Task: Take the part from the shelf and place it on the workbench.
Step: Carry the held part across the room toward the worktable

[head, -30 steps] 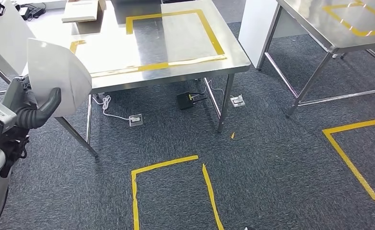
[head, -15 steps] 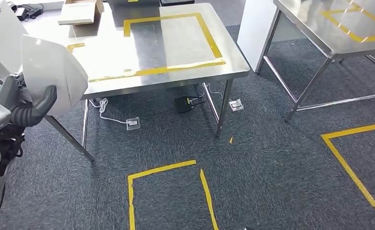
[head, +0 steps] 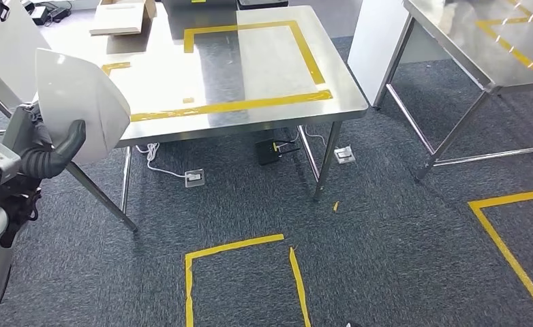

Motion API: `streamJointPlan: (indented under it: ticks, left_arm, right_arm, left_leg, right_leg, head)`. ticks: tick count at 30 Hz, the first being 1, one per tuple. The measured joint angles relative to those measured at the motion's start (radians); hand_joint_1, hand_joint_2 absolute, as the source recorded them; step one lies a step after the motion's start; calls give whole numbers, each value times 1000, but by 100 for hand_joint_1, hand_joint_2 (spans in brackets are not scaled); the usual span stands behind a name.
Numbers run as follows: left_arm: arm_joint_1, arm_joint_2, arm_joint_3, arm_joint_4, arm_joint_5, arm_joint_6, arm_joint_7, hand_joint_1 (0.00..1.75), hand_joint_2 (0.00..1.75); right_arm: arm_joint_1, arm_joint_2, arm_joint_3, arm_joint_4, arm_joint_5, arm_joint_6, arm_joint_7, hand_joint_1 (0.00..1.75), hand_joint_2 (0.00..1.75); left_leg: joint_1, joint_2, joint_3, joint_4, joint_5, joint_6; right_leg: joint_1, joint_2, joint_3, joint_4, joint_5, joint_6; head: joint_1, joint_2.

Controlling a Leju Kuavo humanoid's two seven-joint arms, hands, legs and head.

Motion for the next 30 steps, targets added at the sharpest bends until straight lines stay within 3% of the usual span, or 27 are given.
streamJointPlan:
  ticks: [3, 5, 7, 8, 9, 10, 13, 14, 16, 18, 20, 22, 23, 24, 25, 26, 28, 29, 30]
  left_arm:
    - [4, 3, 2, -4, 0, 2, 0, 175, 175]
    - [6, 3, 3, -6, 0, 3, -1, 175, 175]
    - [14, 3, 3, -5, 0, 4, -1, 175, 175]
    - [18, 3, 3, -5, 0, 4, -1, 175, 175]
    - [20, 3, 3, -5, -1, 4, -1, 175, 175]
    - [20, 3, 3, -4, -2, 4, -1, 175, 175]
    - [20, 4, 4, -2, -3, 5, -1, 175, 175]
    - [20, 4, 4, 0, -4, 5, -1, 175, 175]
    - [19, 5, 6, 1, -5, 5, -3, 175, 175]
    - [17, 6, 8, 0, -5, 5, -5, 175, 175]
    - [16, 6, 8, 0, -5, 5, -7, 175, 175]
    - [17, 5, 8, 1, -5, 5, -9, 175, 175]
    - [18, 5, 8, 2, -5, 5, -9, 175, 175]
    - [19, 5, 8, 2, -5, 5, -10, 175, 175]
    - [19, 5, 8, 2, -5, 5, -10, 175, 175]
    - [20, 5, 8, 2, -5, 5, -10, 175, 175]
    - [19, 4, 8, 3, -5, 5, -10, 175, 175]
    - [19, 4, 8, 4, -5, 5, -10, 175, 175]
    - [19, 4, 7, 4, -5, 5, -10, 175, 175]
  right_arm:
    - [1, 0, 0, 0, 0, 0, 0, 0, 0]
    - [0, 0, 0, 0, 0, 0, 0, 0, 0]
    - [2, 0, 0, 0, 0, 0, 2, 0, 0]
    - [3, 0, 0, 0, 0, 0, 3, 0, 0]
    - [5, 0, 0, 0, 0, 0, 4, 0, 0]
    - [5, 0, 0, 0, 0, 0, 4, 0, 0]
    - [4, 0, 0, 0, -1, 0, 4, 0, 0]
    - [4, 0, 0, 0, -1, 0, 4, 0, 0]
    - [3, 0, 0, 0, -1, 0, 4, 0, 0]
    - [1, 0, 0, 0, -1, 0, 4, 0, 0]
    - [-1, 0, 0, 0, -1, 0, 3, 0, 0]
    - [0, 0, 0, 0, -2, 0, 3, 0, 0]
    - [2, 0, 0, 0, -2, 0, 4, 0, 0]
    - [4, 0, 0, 0, -2, 0, 4, 0, 0]
    - [5, 0, 0, 0, -2, 0, 4, 0, 0]
    - [5, 0, 0, 0, -2, 0, 4, 0, 0]
    - [7, 0, 0, 0, -1, 0, 5, 0, 0]
    - [7, 0, 0, 0, -1, 0, 6, 0, 0]
    - [7, 0, 0, 0, -1, 0, 7, 0, 0]
  left_leg:
    - [1, 5, -9, 41, 2, -16]
    - [2, 9, -73, 153, -22, -21]
    - [2, 10, -157, 262, -76, -24]
    - [2, 11, -183, 279, -95, -24]
    - [2, 11, -193, 265, -94, -24]
    - [2, 13, -189, 219, -65, -23]
    - [-2, 22, -158, 39, 91, -14]
    - [-3, 24, -154, 12, 118, -8]
    - [-4, 23, -146, 5, 120, 6]
    - [0, 19, -132, 1, 115, 19]
    - [1, 18, -114, -2, 100, 29]
    - [0, 16, -95, -2, 79, 32]
    - [0, 15, -82, -2, 68, 32]
    - [1, 14, -67, -2, 56, 31]
    - [1, 13, -50, -2, 44, 29]
    - [1, 13, -34, -3, 31, 26]
    - [-2, 11, -10, -2, 6, 18]
    - [-3, 10, -4, -5, -4, 13]
    - [-5, 8, 3, -5, -8, 6]
  right_leg:
    - [-5, 0, 33, -12, -1, -20]
    - [-7, 1, 53, -16, -14, -30]
    - [-6, 1, 74, -16, -34, -33]
    - [-6, 1, 87, -16, -44, -33]
    - [-6, 2, 102, -16, -56, -33]
    - [-6, 2, 120, -16, -68, -31]
    - [-3, 2, 156, -11, -108, -19]
    - [-1, 2, 162, -11, -118, -12]
    - [2, 2, 169, -5, -123, 0]
    - [0, 1, 145, 52, -109, 10]
    - [-3, 2, 67, 169, -119, 21]
    - [-5, 2, -21, 269, -179, 27]
    - [-6, 2, -50, 285, -207, 28]
    - [-7, 2, -64, 272, -216, 28]
    - [-7, 2, -64, 231, -198, 27]
    - [-6, 2, -53, 170, -154, 24]
    - [-3, 2, -31, 49, -34, 14]
    - [0, 2, -24, 14, 6, 8]
    - [1, 2, -20, -2, 25, 2]
  head:
    - [-2, 0]
    - [-5, 0]
    - [-7, 0]
    - [-8, 0]
    - [-8, 0]
    - [-8, 0]
    - [-10, 0]
    - [-10, 0]
    - [-9, 0]
    - [-8, 0]
    - [-7, 0]
    - [-7, 0]
    - [-7, 0]
    - [-7, 0]
    - [-6, 0]
    - [-6, 0]
    - [-5, 0]
    - [-5, 0]
    - [-4, 0]
